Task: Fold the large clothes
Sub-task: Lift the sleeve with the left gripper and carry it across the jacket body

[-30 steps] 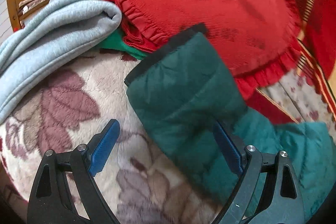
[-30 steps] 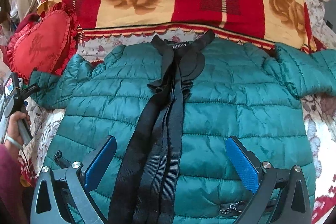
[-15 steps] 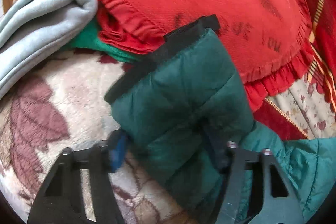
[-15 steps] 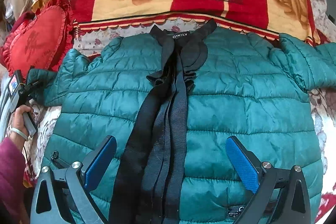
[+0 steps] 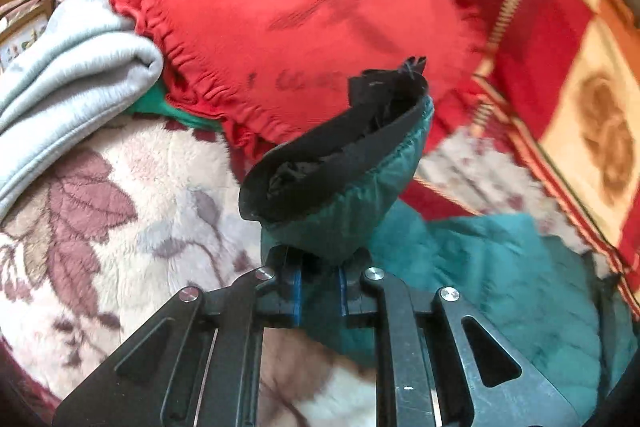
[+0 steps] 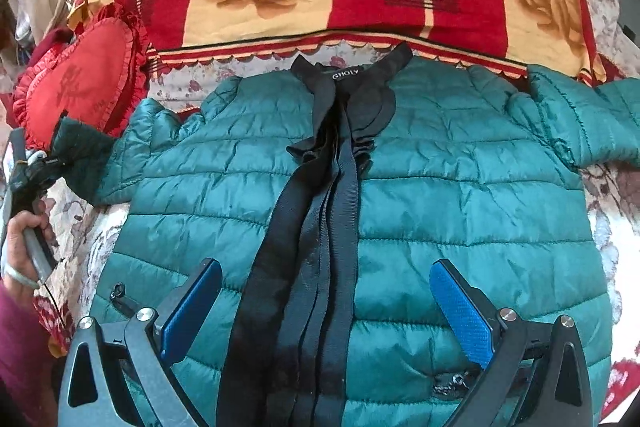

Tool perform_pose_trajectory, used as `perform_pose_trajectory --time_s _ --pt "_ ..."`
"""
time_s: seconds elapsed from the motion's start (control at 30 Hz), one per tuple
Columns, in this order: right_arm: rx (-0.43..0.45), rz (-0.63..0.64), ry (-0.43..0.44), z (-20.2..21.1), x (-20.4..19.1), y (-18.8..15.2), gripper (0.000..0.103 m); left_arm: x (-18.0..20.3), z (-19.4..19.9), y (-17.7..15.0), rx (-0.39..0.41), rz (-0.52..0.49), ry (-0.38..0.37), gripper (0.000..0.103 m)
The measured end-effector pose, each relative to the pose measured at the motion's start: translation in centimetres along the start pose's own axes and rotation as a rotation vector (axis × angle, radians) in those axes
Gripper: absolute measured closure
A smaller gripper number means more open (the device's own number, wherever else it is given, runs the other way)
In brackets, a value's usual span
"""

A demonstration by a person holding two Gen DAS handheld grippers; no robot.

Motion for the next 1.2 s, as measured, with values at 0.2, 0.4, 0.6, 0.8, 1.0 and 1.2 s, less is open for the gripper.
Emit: perform_pose_trajectory --time_s 0.2,0.4,0.6,0.8,1.0,1.2 --pt "0.001 -0.005 -0.002 0.8 0.8 -0.8 0.000 5.3 2.9 -1.8 -0.017 -0.038 -0.069 0.092" --pt "0.004 -0.030 -0.038 1.3 2.8 -1.2 0.000 9.2 4.9 -3.0 -0.034 -0.091 -0.115 0.093" --pt "0.007 -0.068 -0.046 2.0 4.5 -1.4 0.000 13.2 6.5 -4.5 -0.061 -0.135 -0.179 0.093" --pt "0.017 -0.083 -0.037 2.8 5.1 -1.6 0.000 17.3 7.5 -5.4 -0.082 -0.186 -0.236 0.093" --pt "0.020 -0.095 -0.031 3.1 5.7 -1.8 0.000 20.8 8.0 -6.4 -0.096 -0.226 -0.273 0.093" --pt "0.012 -0.109 -0.029 2.9 6.4 -2.0 0.000 24.2 8.2 -7.6 -0.117 -0.270 -0.308 0.093"
Point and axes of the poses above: each gripper's, at about its wrist camera, not at the fingertips, and z roughly against the way its jaws point, x to its right, y to its top, the point moved 2 cm from there along -z, roughly the way its jaws point, and after that the axes turned 15 degrees about -y, right-handed, at the moved point
